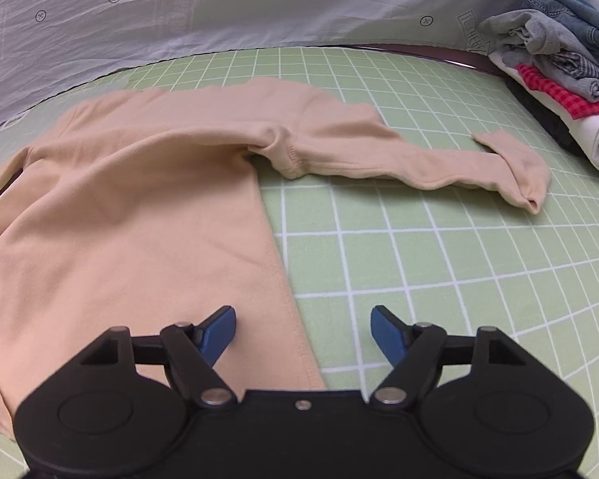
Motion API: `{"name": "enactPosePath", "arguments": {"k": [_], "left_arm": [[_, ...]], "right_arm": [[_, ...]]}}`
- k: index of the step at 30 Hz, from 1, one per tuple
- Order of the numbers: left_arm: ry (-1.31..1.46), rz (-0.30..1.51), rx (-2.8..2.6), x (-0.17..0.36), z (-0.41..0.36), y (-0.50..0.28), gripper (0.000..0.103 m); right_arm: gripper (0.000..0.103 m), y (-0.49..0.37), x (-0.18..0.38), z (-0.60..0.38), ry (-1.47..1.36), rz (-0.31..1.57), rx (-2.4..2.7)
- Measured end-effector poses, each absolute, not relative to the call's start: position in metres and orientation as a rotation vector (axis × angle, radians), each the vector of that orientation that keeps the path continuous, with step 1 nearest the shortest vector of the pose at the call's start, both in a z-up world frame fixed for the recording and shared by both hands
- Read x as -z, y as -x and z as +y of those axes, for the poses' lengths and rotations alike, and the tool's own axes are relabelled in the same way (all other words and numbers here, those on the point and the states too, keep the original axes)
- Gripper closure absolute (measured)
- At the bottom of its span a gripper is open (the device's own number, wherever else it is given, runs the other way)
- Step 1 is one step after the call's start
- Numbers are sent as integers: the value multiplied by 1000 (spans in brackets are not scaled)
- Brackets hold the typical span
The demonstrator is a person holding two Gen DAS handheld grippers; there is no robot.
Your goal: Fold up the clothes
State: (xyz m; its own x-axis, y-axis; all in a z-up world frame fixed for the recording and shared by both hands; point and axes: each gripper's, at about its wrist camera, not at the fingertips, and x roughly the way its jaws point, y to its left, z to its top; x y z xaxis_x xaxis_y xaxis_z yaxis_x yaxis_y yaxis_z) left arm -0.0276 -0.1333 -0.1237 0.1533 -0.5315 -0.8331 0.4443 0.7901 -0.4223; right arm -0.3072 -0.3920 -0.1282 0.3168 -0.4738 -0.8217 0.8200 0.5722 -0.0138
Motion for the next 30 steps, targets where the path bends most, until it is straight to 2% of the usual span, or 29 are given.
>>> {"name": "enactPosePath", "arguments": {"k": [2, 3, 4, 5, 6, 7, 9, 18, 24, 27, 30], "left_arm": [[101, 1239, 698, 125, -133, 27, 39], [107, 1243, 697, 125, -133, 27, 45], [117, 1250, 700, 126, -133, 27, 60], [124, 1259, 704, 127, -133, 28, 69], [122, 1268, 707, 128, -134, 29, 88], [109, 1266, 703, 127, -134, 30, 91], [91, 1258, 709, 125, -133, 33, 93], [273, 1311, 754, 110, -82, 37, 94], [136, 1342, 686, 124, -85, 53, 92], [72, 1299, 700, 115, -91, 55, 87], [57, 1261, 678, 108, -93, 52, 76]], "right_arm": [[33, 312, 129, -386, -456, 885, 883], [35, 314, 129, -384, -458, 881, 879], [45, 316, 129, -382, -462, 875, 872], [52, 317, 128, -381, -469, 866, 859], [70, 317, 127, -379, -472, 860, 848], [84, 317, 126, -378, -466, 859, 839], [98, 315, 123, -373, -426, 876, 830], [99, 351, 80, -358, -489, 786, 871], [99, 359, 111, -354, -537, 936, 887], [98, 364, 113, -353, -526, 940, 904], [92, 365, 111, -354, -509, 933, 912]]}}
